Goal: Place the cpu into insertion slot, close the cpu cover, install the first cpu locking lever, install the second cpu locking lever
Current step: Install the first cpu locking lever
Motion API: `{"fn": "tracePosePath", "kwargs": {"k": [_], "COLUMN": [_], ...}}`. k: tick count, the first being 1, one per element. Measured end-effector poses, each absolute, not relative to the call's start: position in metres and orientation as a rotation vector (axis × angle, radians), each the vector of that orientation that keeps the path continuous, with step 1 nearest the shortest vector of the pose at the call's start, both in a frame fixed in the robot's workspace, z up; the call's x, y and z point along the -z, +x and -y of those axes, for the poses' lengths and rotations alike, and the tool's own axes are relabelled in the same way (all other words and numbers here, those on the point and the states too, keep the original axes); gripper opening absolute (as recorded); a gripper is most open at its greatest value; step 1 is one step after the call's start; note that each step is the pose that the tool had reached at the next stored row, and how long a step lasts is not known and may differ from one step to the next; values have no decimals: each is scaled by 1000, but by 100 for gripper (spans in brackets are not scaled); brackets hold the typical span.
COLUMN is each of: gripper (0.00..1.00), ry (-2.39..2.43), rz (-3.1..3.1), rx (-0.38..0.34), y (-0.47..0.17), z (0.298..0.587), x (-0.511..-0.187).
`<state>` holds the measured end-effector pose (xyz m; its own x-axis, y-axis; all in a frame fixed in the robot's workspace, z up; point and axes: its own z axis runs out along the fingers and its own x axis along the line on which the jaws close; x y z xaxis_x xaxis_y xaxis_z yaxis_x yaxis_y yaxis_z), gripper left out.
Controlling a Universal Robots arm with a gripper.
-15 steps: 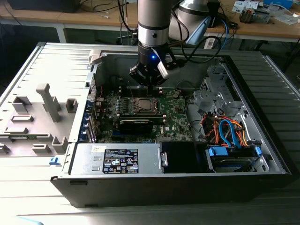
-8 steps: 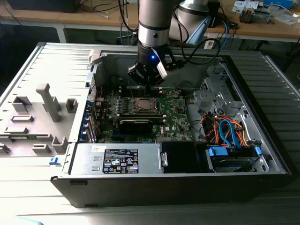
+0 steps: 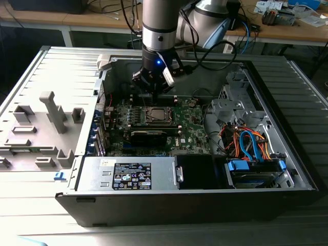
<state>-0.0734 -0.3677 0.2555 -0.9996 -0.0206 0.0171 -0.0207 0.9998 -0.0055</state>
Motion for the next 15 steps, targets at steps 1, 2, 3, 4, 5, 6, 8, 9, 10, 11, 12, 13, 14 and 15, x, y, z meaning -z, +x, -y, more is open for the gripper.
{"fn": "tracePosePath", "kwargs": {"k": [1,2,3,4,5,6,8,9,10,11,12,13,14,15], "gripper": [11,11,11,11,11,11,11,11,11,11,11,11,11,11], "ry": [32,32,32,32,32,32,32,32,32,32,32,33,32,32], "rz": [3125,3125,3125,3125,3125,3125,3126,3126,3126,3126,3127,3128,3128,3129], "rx": [-9,-9,-9,-8,-8,-8,-7,-7,-7,-6,-6,-6,-6,-6], "y": [-76,-78,-80,-82,-85,-87,-91,-95,-97,-98,-101,-103,-105,-109], "z": [368,368,368,368,368,368,369,369,369,369,369,369,369,369], "x": [-255,-255,-256,-255,-255,-256,-256,-255,-256,-255,-255,-256,-255,-256]}}
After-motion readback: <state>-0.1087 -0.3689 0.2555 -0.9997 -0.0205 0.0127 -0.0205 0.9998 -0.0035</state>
